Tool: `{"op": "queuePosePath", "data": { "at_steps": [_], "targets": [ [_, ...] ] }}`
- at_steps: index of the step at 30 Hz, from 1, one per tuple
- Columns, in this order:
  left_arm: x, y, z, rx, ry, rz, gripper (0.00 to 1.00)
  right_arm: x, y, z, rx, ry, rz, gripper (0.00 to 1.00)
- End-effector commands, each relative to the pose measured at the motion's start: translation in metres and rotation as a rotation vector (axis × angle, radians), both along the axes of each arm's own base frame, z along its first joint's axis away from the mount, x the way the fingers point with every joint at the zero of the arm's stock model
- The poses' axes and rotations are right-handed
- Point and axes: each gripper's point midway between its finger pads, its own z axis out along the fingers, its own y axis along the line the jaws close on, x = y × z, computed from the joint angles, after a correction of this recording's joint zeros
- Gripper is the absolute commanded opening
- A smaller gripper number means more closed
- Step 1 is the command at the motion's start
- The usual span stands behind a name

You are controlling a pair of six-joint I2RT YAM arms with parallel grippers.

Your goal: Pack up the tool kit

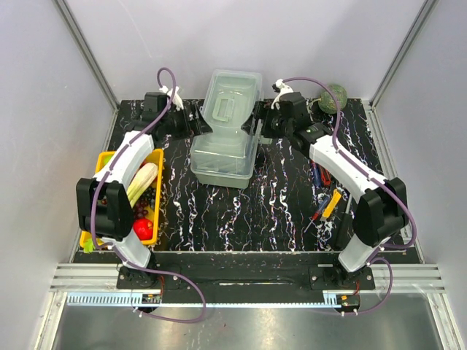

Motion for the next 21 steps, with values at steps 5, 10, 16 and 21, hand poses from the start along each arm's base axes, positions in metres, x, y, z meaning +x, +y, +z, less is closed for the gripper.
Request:
{"op": "queuePosePath", "data": {
  "at_steps": [5,10,16,21],
  "targets": [
    [-0.057,-0.058,-0.004,-0.093,-0.006,-0.269,0.79,-0.002,-0.013,0.019,-0.135,-0.082,-0.067,0.84],
    [-0.081,-0.072,-0.013,-0.096,0.018,-0.306,0.75,-0.006,-0.014,0.031,-0.124,-0.104,-0.096,0.83],
    [-0.086,-0.059,0.001,-0.061,-0.028,-0.245,0.82,-0.009,-0.010,0.052,-0.101,-0.141,-0.097,0.82],
    [-0.078,-0.031,0.044,0.046,-0.164,-0.105,0.98,-0.003,-0.002,0.085,-0.084,-0.194,-0.073,0.82]
  ]
}}
